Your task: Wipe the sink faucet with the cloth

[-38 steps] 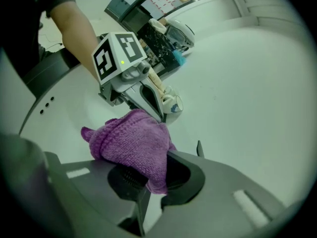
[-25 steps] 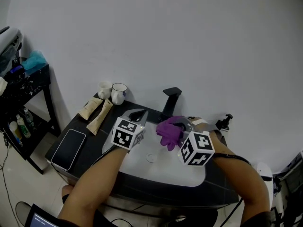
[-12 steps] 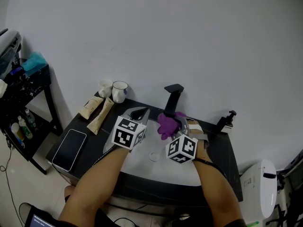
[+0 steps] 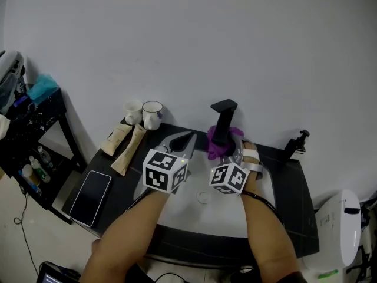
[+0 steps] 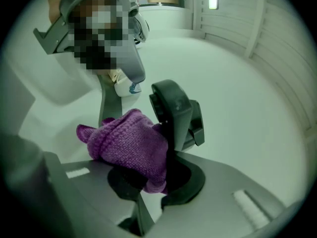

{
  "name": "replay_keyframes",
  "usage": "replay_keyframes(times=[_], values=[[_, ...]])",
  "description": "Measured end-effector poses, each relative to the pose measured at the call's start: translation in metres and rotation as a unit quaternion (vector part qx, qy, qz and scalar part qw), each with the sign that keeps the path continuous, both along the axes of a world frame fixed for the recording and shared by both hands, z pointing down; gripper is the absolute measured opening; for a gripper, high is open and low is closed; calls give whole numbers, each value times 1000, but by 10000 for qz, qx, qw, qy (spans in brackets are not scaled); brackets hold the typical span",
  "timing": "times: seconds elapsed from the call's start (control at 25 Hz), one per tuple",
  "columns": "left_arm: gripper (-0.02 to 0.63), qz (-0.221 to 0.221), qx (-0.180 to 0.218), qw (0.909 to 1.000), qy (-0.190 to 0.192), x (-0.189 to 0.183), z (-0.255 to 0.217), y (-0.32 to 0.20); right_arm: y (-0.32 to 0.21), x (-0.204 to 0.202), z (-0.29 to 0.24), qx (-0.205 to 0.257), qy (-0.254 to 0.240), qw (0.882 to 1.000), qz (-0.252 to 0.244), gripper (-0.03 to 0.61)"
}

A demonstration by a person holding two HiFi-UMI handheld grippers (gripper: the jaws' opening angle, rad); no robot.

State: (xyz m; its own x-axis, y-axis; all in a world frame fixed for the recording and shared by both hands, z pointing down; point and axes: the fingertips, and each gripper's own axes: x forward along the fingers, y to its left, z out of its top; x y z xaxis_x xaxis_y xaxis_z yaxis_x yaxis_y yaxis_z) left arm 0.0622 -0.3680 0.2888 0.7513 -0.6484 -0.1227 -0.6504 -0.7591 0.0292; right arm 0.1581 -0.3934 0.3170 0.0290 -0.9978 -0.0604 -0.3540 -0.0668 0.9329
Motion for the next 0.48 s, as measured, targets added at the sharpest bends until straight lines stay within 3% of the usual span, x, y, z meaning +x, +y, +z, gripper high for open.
replay_keyframes(times=[0.12, 0.2, 0.48], values=[[17, -5, -141, 9992, 367, -6, -3, -4, -2, 1, 0, 14, -94, 10000, 6, 49], [15, -86, -99, 9992, 380, -11, -6, -8, -4, -1, -2, 55, -119, 9999, -2, 49], [17, -156, 359, 9985, -369, -3, -2, -1, -5, -2, -3, -6, -213, 9998, 21, 49]])
